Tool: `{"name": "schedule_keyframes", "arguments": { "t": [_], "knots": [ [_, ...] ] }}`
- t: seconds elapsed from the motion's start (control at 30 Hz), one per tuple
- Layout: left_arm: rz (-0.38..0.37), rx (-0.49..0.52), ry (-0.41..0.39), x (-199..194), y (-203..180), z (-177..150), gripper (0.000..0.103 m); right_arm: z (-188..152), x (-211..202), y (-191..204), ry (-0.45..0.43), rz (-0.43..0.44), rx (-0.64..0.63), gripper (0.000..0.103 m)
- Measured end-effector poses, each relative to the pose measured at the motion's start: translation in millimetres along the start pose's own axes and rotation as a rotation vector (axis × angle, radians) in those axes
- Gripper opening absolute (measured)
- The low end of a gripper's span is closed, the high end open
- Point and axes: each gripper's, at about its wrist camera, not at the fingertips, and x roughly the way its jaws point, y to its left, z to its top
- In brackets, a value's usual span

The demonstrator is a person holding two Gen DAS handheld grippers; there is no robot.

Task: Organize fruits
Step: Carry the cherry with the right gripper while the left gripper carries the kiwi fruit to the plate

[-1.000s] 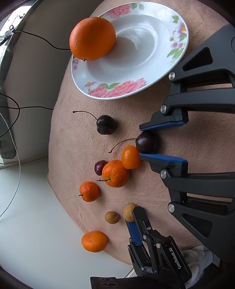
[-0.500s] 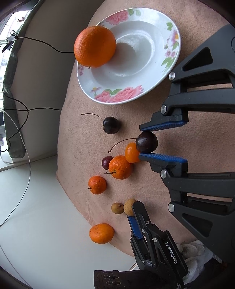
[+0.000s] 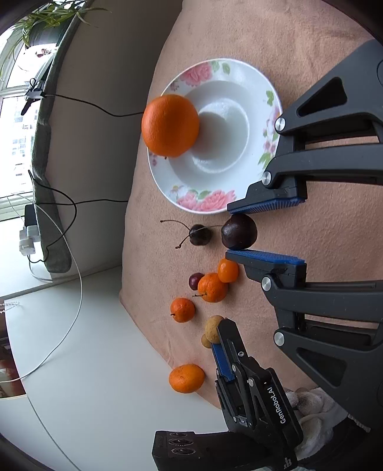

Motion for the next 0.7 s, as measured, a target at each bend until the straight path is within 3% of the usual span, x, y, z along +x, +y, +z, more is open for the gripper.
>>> {"name": "schedule_keyframes", "arguments": {
  "t": [0.7],
  "knots": [
    [-0.111, 0.113, 0.038, 44, -70, 17, 0.026, -11, -16, -91, -0.027, -0.19, 0.19, 0.026]
  ]
}}
